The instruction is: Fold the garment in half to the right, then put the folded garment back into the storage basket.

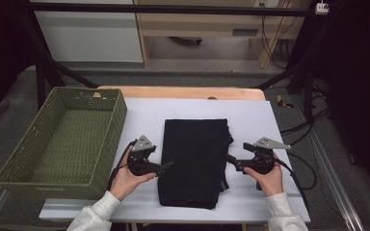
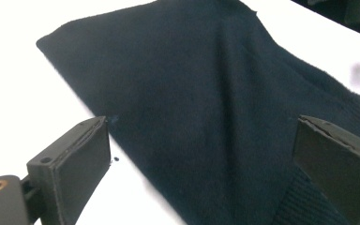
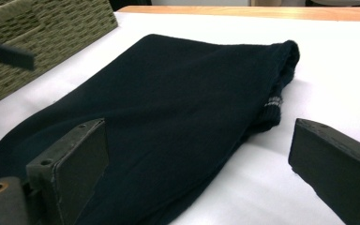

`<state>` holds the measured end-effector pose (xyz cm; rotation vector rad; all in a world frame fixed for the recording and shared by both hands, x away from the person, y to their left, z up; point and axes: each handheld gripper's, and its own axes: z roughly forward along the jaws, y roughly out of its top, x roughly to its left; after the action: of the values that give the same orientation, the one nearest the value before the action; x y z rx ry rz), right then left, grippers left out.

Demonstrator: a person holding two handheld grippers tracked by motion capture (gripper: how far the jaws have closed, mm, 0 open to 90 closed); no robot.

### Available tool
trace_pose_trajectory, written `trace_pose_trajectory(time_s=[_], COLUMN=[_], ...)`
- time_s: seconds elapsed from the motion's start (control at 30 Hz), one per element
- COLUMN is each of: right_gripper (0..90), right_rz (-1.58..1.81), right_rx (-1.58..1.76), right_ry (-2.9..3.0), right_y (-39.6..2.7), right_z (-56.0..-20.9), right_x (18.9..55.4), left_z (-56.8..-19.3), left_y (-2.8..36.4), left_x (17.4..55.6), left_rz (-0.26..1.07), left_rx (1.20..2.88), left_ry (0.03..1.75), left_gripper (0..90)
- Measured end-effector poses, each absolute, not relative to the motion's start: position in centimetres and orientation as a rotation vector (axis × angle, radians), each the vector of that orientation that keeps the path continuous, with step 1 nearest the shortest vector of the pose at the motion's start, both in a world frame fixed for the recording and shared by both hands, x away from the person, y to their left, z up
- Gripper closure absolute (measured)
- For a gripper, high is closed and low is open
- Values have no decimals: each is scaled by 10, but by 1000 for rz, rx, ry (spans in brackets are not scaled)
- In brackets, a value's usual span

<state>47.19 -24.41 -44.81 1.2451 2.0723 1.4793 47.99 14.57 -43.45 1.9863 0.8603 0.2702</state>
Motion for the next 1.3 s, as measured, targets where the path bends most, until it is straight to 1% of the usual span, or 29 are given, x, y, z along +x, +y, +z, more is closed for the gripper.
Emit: trace_pose_trajectory(time_s=[0.2, 0.27, 0.6, 0.9, 1.3], right_gripper=[49, 48, 47, 48, 48], right_rz=[1498, 1495, 1471, 1478, 1473], right_rx=[1221, 1208, 1202, 1206, 1215], right_ry=[2087, 2095, 2137, 2145, 2154], right_y=[-245, -245, -242, -240, -236], right_z=[-448, -449, -454, -455, -457], right_x=[460, 455, 445, 442, 441], left_z=[-431, -430, -425, -423, -429], left_y=[143, 141, 134, 127, 124], left_x=[491, 497, 516, 536, 566], left_rz=[275, 295, 294, 313, 359], left_rx=[1986, 1986, 1971, 1959, 1962], left_ry=[863, 864, 869, 898, 984], left_gripper=[10, 7, 6, 6, 7])
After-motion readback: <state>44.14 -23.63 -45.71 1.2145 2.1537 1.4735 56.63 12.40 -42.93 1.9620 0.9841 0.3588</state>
